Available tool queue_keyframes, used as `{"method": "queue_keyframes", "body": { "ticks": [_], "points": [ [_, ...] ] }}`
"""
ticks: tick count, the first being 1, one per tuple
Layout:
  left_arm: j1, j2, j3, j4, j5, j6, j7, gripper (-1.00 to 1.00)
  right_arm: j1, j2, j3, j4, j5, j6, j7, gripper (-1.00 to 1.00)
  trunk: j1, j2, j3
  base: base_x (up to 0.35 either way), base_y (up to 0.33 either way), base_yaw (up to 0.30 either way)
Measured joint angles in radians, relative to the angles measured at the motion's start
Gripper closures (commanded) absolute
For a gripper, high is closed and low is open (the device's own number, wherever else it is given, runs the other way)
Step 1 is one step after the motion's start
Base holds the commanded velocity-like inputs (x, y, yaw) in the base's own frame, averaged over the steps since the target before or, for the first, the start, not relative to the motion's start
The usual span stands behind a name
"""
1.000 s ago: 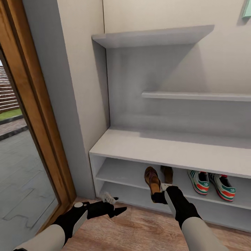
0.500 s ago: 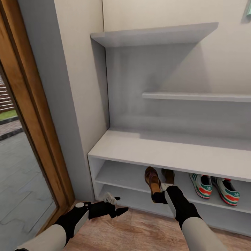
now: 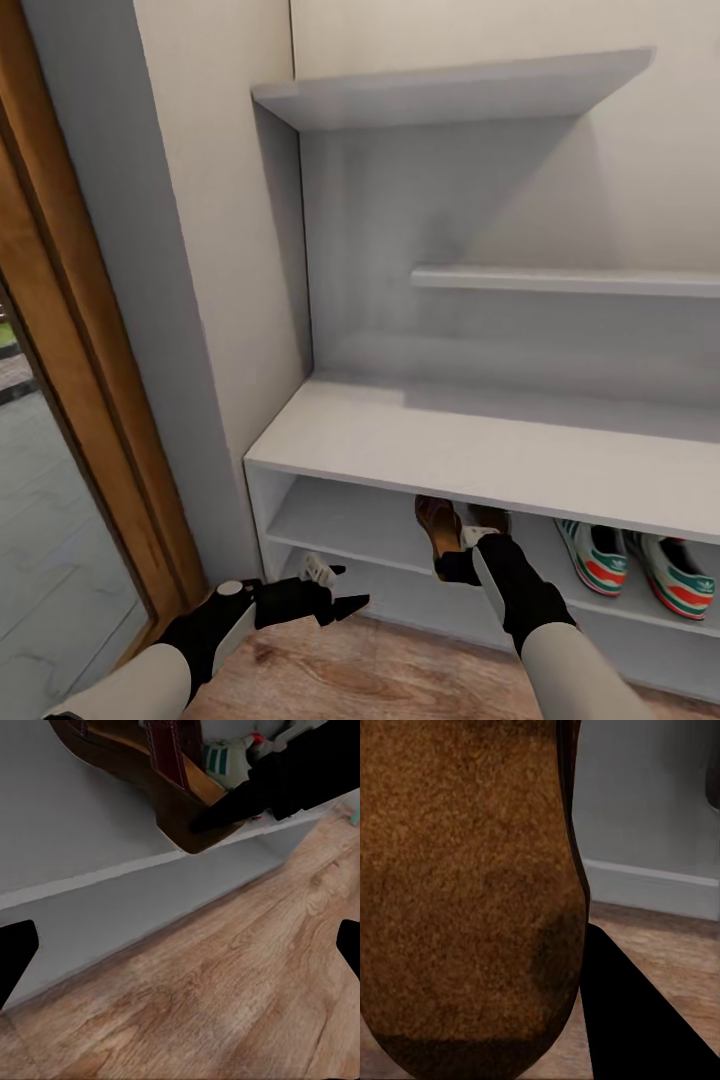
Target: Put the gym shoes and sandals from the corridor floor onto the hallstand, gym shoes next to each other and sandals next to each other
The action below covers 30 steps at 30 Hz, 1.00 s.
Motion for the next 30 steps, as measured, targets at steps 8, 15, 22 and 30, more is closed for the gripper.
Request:
{"method": "queue_keyframes", "body": {
  "ticks": [8,15,22,30],
  "points": [
    [0.000,0.000,0.000,0.000,0.000,0.000,0.000,-1.00,0.000,0.000,0.000,0.000,-0.001,0.000,0.000,1.00,0.001,0.000,0.000,0.046,-0.001,0.000],
    [0.000,-0.001,0.001,0.000,-0.001,0.000,0.000,-1.00,0.000,-0.001,0.000,0.000,0.000,0.000,0.000,1.00,0.000,0.000,0.000,0.090,-0.057,0.000],
    [0.000,-0.001,0.001,0.000,-0.001,0.000,0.000,-1.00,0.000,-0.001,-0.001,0.000,-0.001,0.000,0.000,1.00,0.001,0.000,0.000,0.006,-0.003,0.000],
    [0.000,-0.001,0.001,0.000,-0.001,0.000,0.000,-1.00,0.000,0.000,-0.001,0.000,-0.001,0.000,0.000,1.00,0.001,0.000,0.000,0.048,-0.037,0.000]
  ]
}}
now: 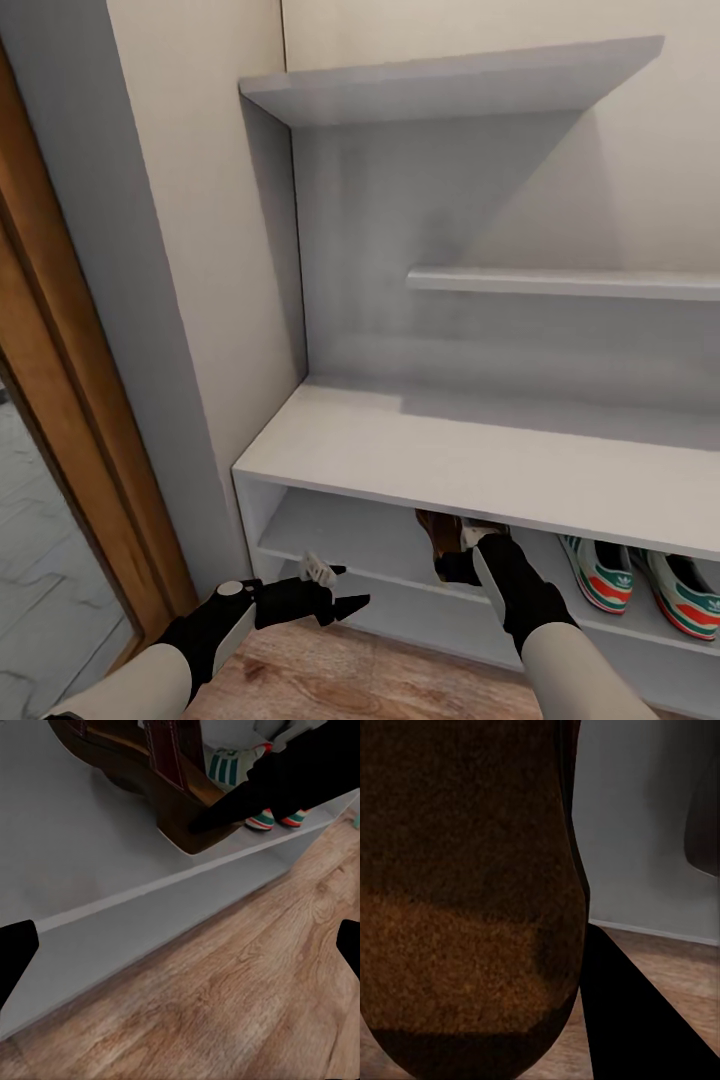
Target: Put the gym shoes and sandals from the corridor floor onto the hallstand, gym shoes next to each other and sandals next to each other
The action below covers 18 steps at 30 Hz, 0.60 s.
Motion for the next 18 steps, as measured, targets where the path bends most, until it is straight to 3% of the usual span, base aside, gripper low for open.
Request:
{"method": "queue_keyframes", "body": {
  "ticks": [18],
  "points": [
    [0.000,0.001,0.000,0.000,0.000,0.000,0.000,-1.00,0.000,0.001,0.000,0.000,0.001,0.000,0.000,1.00,0.000,0.000,0.000,0.024,0.000,0.000]
  ]
}}
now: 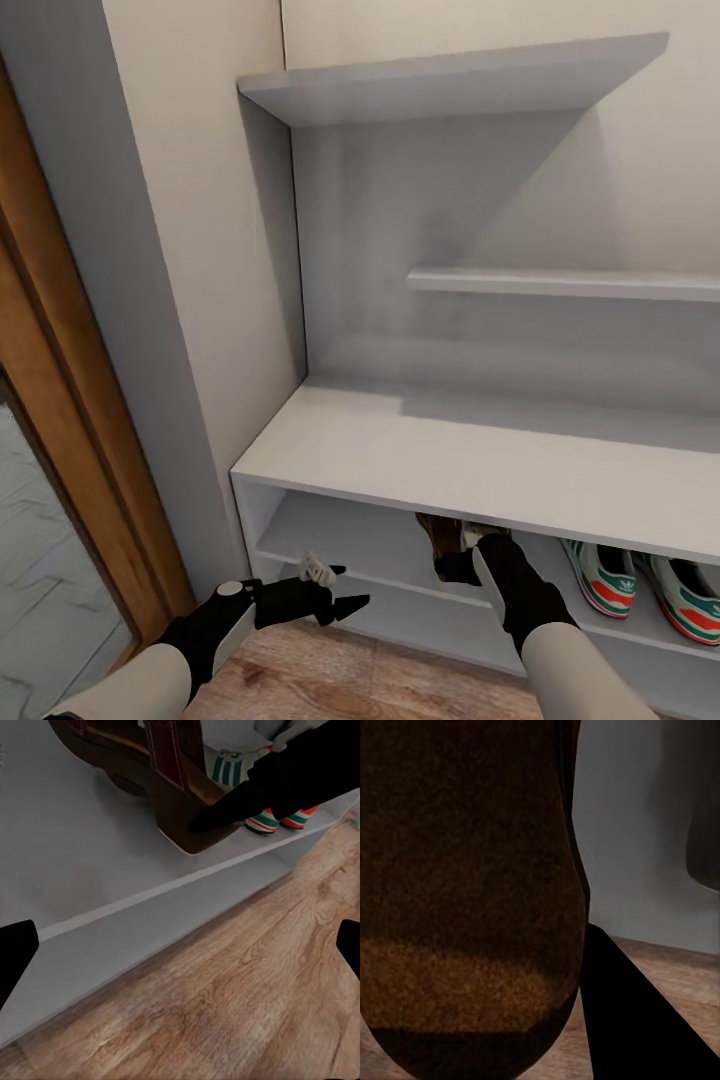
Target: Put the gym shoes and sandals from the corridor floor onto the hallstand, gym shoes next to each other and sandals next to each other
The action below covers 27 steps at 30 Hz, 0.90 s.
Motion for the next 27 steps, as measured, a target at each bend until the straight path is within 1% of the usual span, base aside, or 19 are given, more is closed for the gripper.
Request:
{"method": "queue_keyframes", "body": {
  "ticks": [4,5,27],
  "points": [
    [0.000,0.000,0.000,0.000,0.000,0.000,0.000,-1.00,0.000,0.000,0.001,0.000,0.000,0.000,0.000,1.00,0.000,0.000,0.000,0.000,0.000,0.000],
    [0.000,0.000,0.000,0.000,0.000,0.000,0.000,-1.00,0.000,0.000,0.001,0.000,0.000,0.000,0.000,-1.00,0.000,0.000,0.000,0.000,0.000,0.000],
    [0.000,0.000,0.000,0.000,0.000,0.000,-0.001,-1.00,0.001,-0.001,0.000,0.000,-0.004,0.000,0.000,-1.00,0.000,0.000,0.000,0.000,0.000,0.000]
  ]
}}
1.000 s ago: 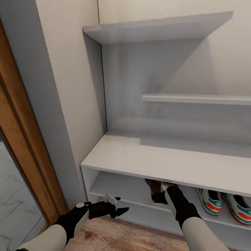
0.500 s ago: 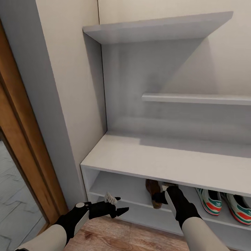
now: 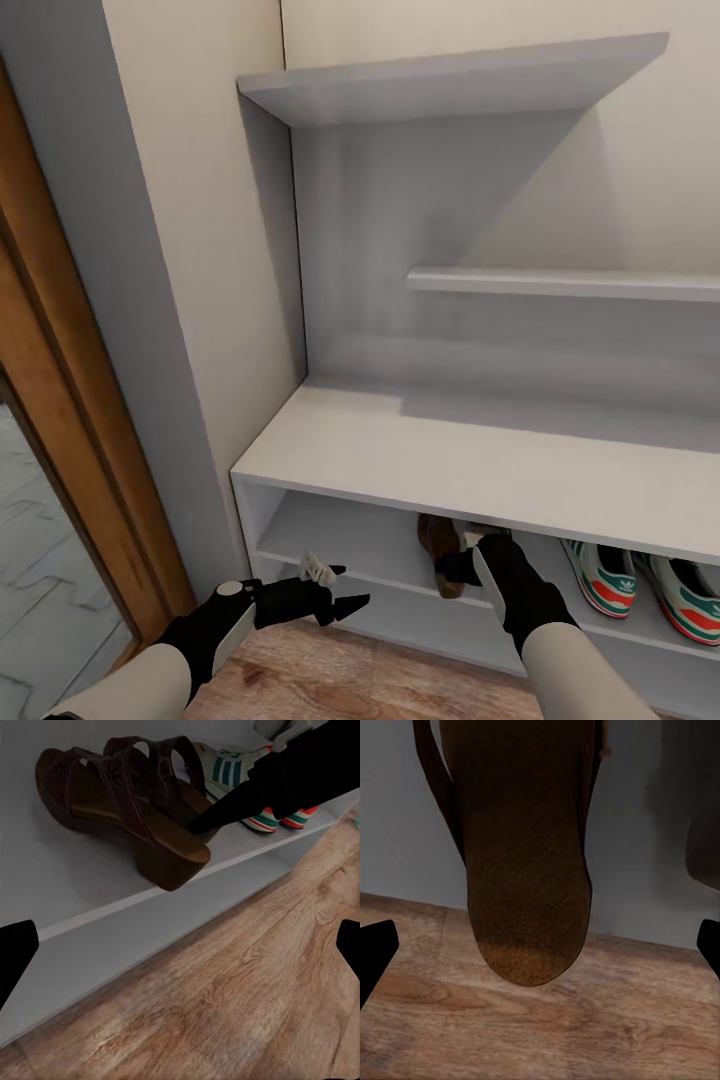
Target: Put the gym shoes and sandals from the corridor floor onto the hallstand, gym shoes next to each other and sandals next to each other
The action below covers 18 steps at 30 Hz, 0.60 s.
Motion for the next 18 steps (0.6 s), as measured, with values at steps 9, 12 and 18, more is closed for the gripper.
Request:
{"method": "queue_keyframes", "body": {
  "ticks": [9,12,18],
  "points": [
    [0.000,0.000,0.000,0.000,0.000,0.000,0.000,-1.00,-0.001,0.000,0.001,0.000,0.000,0.000,0.000,-1.00,0.000,0.000,0.000,-0.101,0.000,0.000],
    [0.000,0.000,0.000,0.000,0.000,0.000,0.000,-1.00,0.000,0.000,0.001,0.000,0.000,0.000,0.000,-1.00,0.001,0.000,0.000,-0.316,0.000,0.000],
    [0.000,0.000,0.000,0.000,0.000,0.000,0.000,-1.00,0.000,0.000,0.001,0.000,0.000,0.000,0.000,-1.00,0.001,0.000,0.000,-0.332,0.000,0.000]
  ]
}}
